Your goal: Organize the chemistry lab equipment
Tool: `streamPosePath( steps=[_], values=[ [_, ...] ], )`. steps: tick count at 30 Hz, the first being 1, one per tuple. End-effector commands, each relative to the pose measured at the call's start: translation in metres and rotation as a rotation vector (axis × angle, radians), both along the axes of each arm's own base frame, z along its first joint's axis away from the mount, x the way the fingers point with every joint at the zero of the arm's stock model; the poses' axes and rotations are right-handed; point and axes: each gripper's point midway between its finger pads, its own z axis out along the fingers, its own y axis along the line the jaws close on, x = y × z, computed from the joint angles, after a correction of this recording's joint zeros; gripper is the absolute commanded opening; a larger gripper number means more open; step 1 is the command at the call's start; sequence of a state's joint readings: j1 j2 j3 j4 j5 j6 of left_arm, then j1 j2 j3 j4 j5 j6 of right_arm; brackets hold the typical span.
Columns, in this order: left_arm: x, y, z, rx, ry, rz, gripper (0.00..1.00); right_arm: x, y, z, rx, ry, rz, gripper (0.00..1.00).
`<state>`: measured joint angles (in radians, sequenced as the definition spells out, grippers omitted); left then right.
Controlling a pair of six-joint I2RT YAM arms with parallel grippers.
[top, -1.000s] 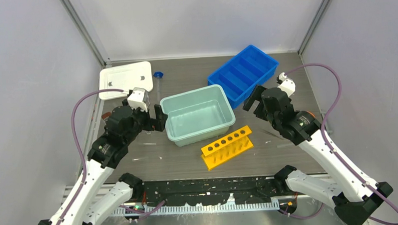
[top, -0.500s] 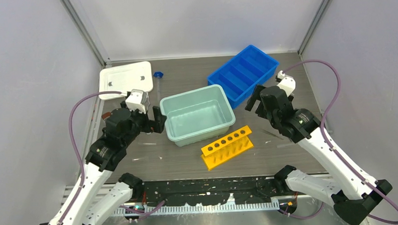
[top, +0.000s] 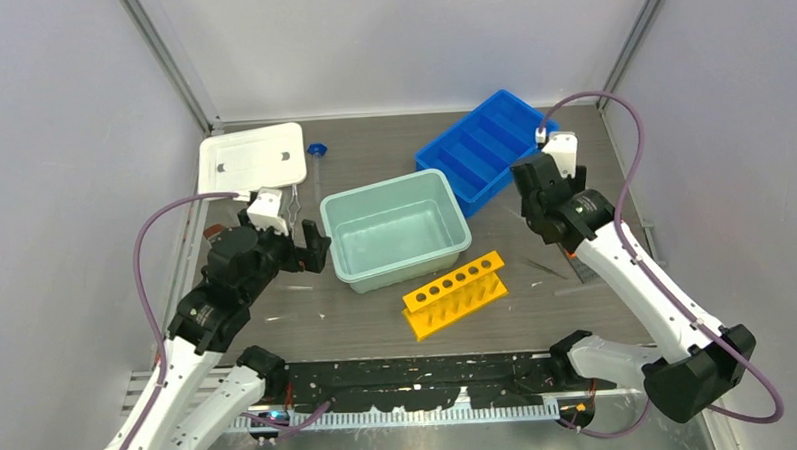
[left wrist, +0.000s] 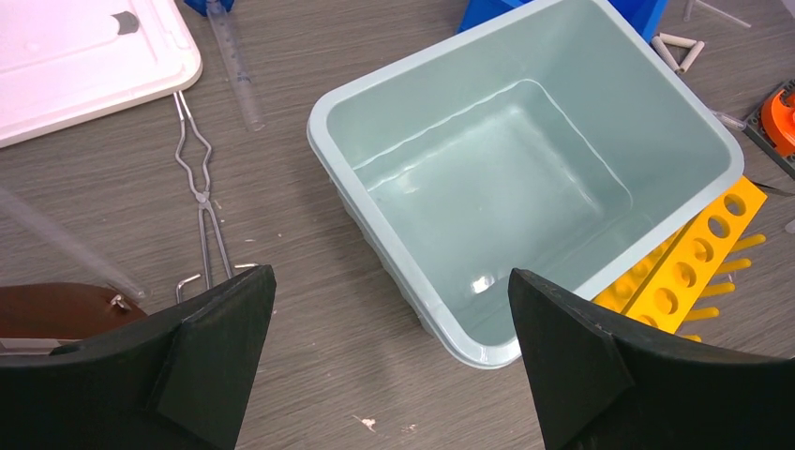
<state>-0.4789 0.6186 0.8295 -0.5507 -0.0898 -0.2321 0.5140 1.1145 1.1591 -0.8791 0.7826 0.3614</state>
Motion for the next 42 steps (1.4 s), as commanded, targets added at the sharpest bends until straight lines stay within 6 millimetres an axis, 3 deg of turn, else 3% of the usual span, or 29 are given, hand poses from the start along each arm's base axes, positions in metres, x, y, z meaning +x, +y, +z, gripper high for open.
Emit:
streamPosePath(
  steps=[1, 3, 9, 13, 19, 24, 33, 42],
  values=[
    [0.003, -0.001, 0.012, -0.03, -0.046, 0.006, 0.99, 0.011, -0.024, 0.008, 0.001, 0.005, -0.047, 0.62],
    [0.001, -0.002, 0.012, -0.032, -0.048, 0.002, 0.99, 0.017, -0.035, -0.007, 0.052, 0.023, -0.099, 0.6],
    [0.001, -0.007, 0.009, -0.018, -0.044, -0.012, 0.98, 0.015, -0.106, -0.031, 0.191, -0.072, -0.562, 0.61],
    [0.003, -0.01, 0.007, -0.001, -0.034, -0.018, 0.97, 0.006, -0.123, -0.057, 0.382, -0.125, -0.767, 0.59],
    [0.005, -0.01, 0.002, 0.015, -0.02, -0.009, 0.96, -0.018, -0.145, -0.079, 0.482, -0.223, -0.979, 0.54],
    [0.009, -0.015, -0.004, 0.031, 0.001, -0.014, 0.94, -0.048, -0.152, -0.104, 0.528, -0.247, -1.153, 0.52],
    [0.02, -0.012, -0.005, 0.082, 0.054, 0.033, 0.93, -0.082, -0.158, -0.139, 0.478, -0.204, -1.287, 0.51],
    [0.018, -0.005, -0.008, 0.073, 0.029, 0.063, 0.92, -0.079, -0.156, -0.161, 0.524, -0.197, -1.296, 0.5]
  ],
)
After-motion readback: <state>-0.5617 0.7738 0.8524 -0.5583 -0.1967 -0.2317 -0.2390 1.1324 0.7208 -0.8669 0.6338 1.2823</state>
